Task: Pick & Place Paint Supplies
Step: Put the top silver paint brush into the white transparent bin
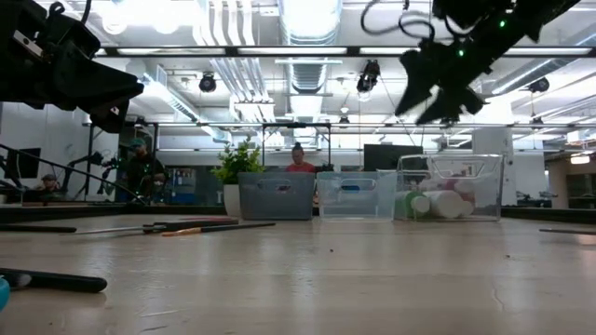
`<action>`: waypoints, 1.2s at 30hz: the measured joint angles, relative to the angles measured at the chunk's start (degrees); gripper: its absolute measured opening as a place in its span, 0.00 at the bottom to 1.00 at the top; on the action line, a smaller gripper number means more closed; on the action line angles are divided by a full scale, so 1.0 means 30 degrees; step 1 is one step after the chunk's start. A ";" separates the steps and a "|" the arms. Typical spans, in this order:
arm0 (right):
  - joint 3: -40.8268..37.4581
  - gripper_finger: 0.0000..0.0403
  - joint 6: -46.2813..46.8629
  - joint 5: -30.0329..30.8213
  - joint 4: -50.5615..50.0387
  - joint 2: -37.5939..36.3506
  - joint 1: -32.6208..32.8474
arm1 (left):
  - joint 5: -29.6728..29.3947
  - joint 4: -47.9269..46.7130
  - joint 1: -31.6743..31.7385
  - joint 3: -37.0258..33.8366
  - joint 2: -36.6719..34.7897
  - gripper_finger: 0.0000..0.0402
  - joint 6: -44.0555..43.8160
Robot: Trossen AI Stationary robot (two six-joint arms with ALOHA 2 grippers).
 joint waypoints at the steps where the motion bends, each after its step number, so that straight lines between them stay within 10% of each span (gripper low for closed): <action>1: -0.0010 0.71 -0.0449 0.0000 0.0506 0.0019 0.0409 | 0.0005 -0.0001 -0.0001 -0.0003 0.0000 0.19 0.0002; 21: -0.0691 0.71 -0.9850 -0.1209 1.3761 0.5554 0.7784 | 0.0005 0.0002 0.0002 0.0000 0.0000 0.19 0.0002; 36: -0.0614 0.71 -0.9865 -0.4971 1.4808 0.8405 0.8627 | -0.0001 0.0002 0.0001 -0.0001 0.0000 0.19 -0.0001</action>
